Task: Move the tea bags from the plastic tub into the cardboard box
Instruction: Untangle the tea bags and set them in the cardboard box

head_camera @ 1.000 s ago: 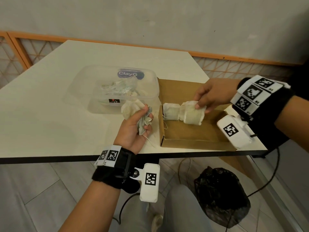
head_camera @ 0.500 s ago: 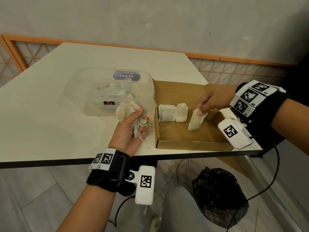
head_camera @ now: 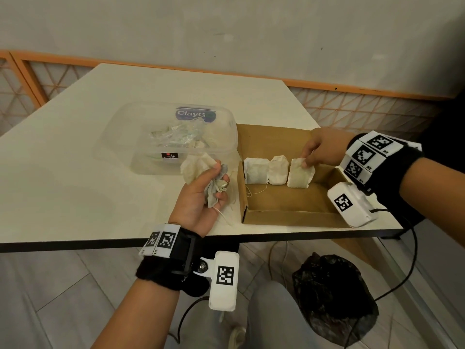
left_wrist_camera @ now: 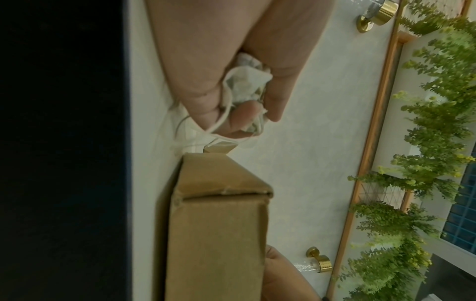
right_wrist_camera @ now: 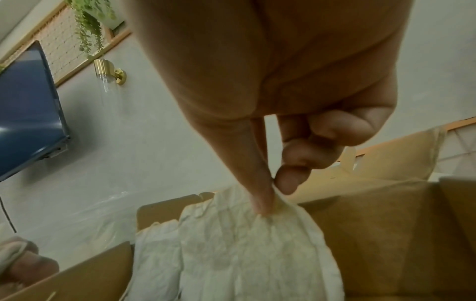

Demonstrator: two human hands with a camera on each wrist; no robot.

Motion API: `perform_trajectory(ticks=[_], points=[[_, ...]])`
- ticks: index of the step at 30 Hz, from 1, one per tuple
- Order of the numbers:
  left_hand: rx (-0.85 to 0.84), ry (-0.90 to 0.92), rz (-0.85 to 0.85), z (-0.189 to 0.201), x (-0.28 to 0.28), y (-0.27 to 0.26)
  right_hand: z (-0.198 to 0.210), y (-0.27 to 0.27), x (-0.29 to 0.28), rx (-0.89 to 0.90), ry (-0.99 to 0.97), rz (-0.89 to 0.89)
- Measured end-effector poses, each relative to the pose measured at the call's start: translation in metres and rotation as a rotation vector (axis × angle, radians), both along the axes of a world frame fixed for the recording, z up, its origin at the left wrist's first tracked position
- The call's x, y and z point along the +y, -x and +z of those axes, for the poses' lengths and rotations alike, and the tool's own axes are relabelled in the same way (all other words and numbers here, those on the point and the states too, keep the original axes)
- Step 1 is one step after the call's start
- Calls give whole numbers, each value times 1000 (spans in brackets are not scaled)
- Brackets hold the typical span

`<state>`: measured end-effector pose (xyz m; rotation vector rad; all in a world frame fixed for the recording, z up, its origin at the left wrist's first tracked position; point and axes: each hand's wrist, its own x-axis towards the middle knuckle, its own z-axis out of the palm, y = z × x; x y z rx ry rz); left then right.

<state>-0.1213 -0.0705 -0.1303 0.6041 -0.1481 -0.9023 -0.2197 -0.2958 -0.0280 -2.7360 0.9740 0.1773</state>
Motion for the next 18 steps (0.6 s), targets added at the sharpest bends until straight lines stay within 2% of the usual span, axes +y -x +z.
perform_trajectory(ticks=[4,8,11,14,18], points=[[5,3,-5,-1,-1,-1,2,1,2,-27,32,-22],[16,0,-24,1,0,-1,10,2,18,-247,98,-11],[51,14,-46,2,2,-1,14,-3,52,-381,-15,122],[121,45,-65,3,3,-1,7,-13,92,-359,-194,248],[21,-7,-63,8,3,4,-12,-31,121,-443,-314,270]])
